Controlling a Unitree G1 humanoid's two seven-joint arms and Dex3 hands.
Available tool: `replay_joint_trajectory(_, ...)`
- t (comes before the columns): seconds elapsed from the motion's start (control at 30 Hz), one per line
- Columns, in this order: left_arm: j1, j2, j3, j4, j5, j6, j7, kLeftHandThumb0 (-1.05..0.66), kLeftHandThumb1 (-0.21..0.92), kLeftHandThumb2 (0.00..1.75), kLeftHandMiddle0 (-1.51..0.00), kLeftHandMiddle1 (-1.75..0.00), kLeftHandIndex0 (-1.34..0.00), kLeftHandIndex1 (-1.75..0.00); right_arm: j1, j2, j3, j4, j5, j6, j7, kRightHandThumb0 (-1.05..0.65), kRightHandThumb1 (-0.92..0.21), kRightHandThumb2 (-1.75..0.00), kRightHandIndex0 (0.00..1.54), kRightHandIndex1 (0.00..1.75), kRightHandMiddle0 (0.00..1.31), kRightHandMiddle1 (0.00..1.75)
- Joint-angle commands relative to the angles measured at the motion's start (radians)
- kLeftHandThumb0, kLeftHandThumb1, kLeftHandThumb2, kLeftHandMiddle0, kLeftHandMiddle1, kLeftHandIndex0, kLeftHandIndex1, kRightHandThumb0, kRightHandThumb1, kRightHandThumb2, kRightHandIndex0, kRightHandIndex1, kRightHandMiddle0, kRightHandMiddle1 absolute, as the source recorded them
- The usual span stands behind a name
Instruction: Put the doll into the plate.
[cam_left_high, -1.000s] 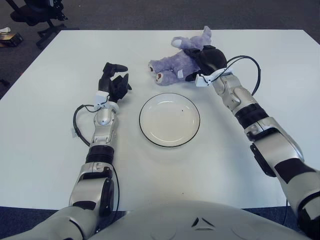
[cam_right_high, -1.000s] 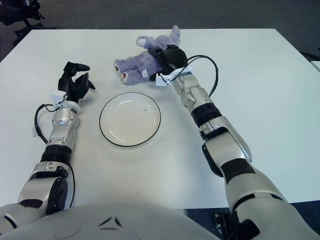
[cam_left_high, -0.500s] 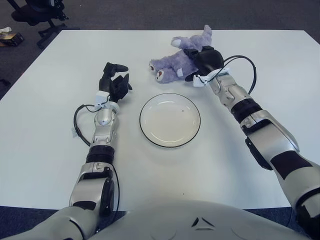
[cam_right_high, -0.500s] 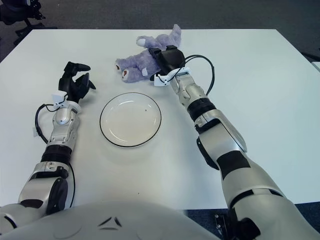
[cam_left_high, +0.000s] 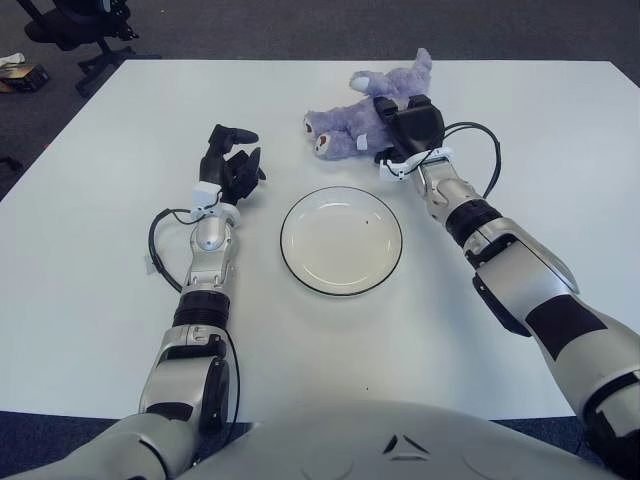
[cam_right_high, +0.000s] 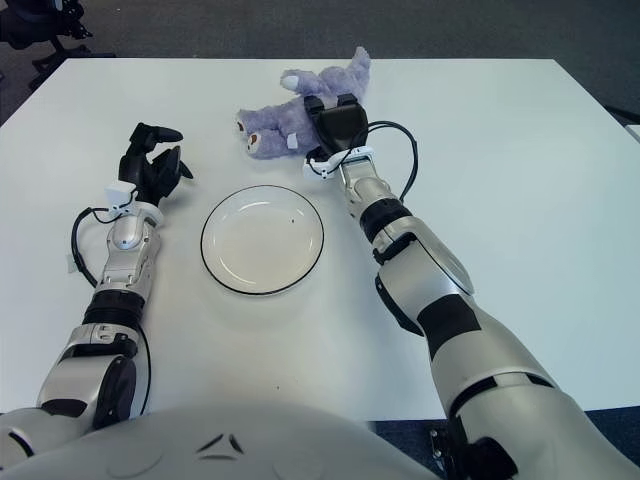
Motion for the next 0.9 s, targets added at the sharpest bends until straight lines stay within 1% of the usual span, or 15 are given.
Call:
replay_joint_trajectory(0.0, 0.087, -0.025, -0.004, 0.035, 0.0, -0.003, 0.007, -0.35, 0.92, 0.34, -0.88, -1.75, -0.39, -1.55, 0.028, -0.001, 0.019, 0.048, -0.007, 0.003, -0.018, -0.02, -0.91, -0.08, 0.27, 1.14, 0.65, 0.51)
replay_joint_trajectory(0.13, 0.088, -0.025, -0.004, 0.034, 0.0, -0.002, 0.007, -0.35, 0.92, 0.34, -0.88, -1.75, -0.39, -1.55, 0.024, 0.001, 0.025, 0.058, -0.001, 0.001, -0.027, -0.02, -0.91, -0.08, 0.25, 1.17, 0.63, 0.55)
replay_joint_trajectory(0.17, 0.087, -0.024, -0.003, 0.036, 0.0, -0.005, 0.007, -0.35, 0.92, 0.34, -0.88, -1.75, -0.39, -1.55, 0.025, -0.012, 0.043, 0.059, -0.019, -0.021, -0.058, -0.02, -0.91, -0.08, 0.25, 1.17, 0.63, 0.55)
replay_joint_trajectory(0.2, 0.086, -0.024, -0.003, 0.038, 0.0, -0.007, 0.007, -0.35, 0.92, 0.34, -0.88, -1.75, -0.39, -1.55, 0.026, -0.022, 0.057, 0.059, -0.031, -0.038, -0.081, -0.01, -0.91, -0.1, 0.29, 1.22, 0.62, 0.7)
replay_joint_trajectory(0.23, 0.086, -0.024, -0.003, 0.039, 0.0, -0.008, 0.007, -0.35, 0.92, 0.34, -0.88, -1.75, -0.39, -1.55, 0.027, -0.03, 0.068, 0.06, -0.04, -0.051, -0.103, -0.01, -0.91, -0.15, 0.32, 1.29, 0.59, 0.92)
replay_joint_trajectory(0.27, 0.086, -0.024, -0.003, 0.039, 0.0, -0.009, 0.007, -0.35, 0.92, 0.34, -0.88, -1.75, -0.39, -1.55, 0.027, -0.034, 0.075, 0.062, -0.043, -0.059, -0.117, -0.01, -0.92, -0.18, 0.35, 1.34, 0.57, 1.06)
replay_joint_trajectory(0.37, 0.086, -0.025, -0.003, 0.038, 0.001, -0.009, 0.007, -0.35, 0.92, 0.34, -0.88, -1.75, -0.39, -1.55, 0.028, -0.042, 0.083, 0.067, -0.045, -0.075, -0.153, 0.0, -0.92, -0.22, 0.39, 1.41, 0.52, 1.24)
replay_joint_trajectory(0.6, 0.087, -0.025, -0.004, 0.037, 0.001, -0.009, 0.008, -0.35, 0.92, 0.34, -0.88, -1.75, -0.39, -1.55, 0.026, -0.046, 0.098, 0.077, -0.038, -0.088, -0.182, 0.0, -0.91, -0.23, 0.46, 1.42, 0.5, 1.3)
replay_joint_trajectory(0.67, 0.087, -0.025, -0.004, 0.036, 0.002, -0.009, 0.009, -0.35, 0.92, 0.34, -0.88, -1.75, -0.39, -1.55, 0.026, -0.055, 0.105, 0.076, -0.042, -0.112, -0.203, 0.0, -0.91, -0.23, 0.48, 1.42, 0.49, 1.29)
replay_joint_trajectory(0.7, 0.088, -0.025, -0.004, 0.035, 0.003, -0.01, 0.009, -0.35, 0.92, 0.34, -0.88, -1.75, -0.39, -1.55, 0.026, -0.061, 0.109, 0.075, -0.045, -0.129, -0.216, 0.0, -0.87, -0.32, 0.48, 1.45, 0.47, 1.32)
replay_joint_trajectory(0.73, 0.088, -0.025, -0.005, 0.034, 0.004, -0.01, 0.01, -0.35, 0.92, 0.34, -0.88, -1.75, -0.39, -1.55, 0.026, -0.064, 0.112, 0.074, -0.046, -0.14, -0.225, 0.0, -0.76, -0.54, 0.49, 1.52, 0.45, 1.38)
replay_joint_trajectory(0.77, 0.088, -0.025, -0.005, 0.034, 0.004, -0.01, 0.01, -0.35, 0.92, 0.34, -0.88, -1.75, -0.39, -1.55, 0.026, -0.066, 0.114, 0.074, -0.046, -0.147, -0.231, 0.0, -0.71, -0.62, 0.5, 1.55, 0.44, 1.41)
replay_joint_trajectory(0.8, 0.088, -0.025, -0.005, 0.034, 0.004, -0.01, 0.01, -0.35, 0.92, 0.34, -0.88, -1.75, -0.39, -1.55, 0.026, -0.067, 0.115, 0.075, -0.046, -0.15, -0.235, 0.0, -0.63, -0.79, 0.5, 1.62, 0.41, 1.47)
replay_joint_trajectory(0.83, 0.088, -0.025, -0.005, 0.034, 0.004, -0.011, 0.01, -0.35, 0.92, 0.34, -0.88, -1.75, -0.39, -1.55, 0.025, -0.068, 0.116, 0.076, -0.045, -0.155, -0.242, 0.0, -0.61, -0.83, 0.5, 1.63, 0.41, 1.48)
replay_joint_trajectory(0.87, 0.088, -0.025, -0.005, 0.034, 0.005, -0.011, 0.01, -0.35, 0.92, 0.34, -0.88, -1.75, -0.39, -1.55, 0.025, -0.068, 0.118, 0.076, -0.044, -0.159, -0.248, 0.0, -0.57, -0.9, 0.5, 1.67, 0.4, 1.51)
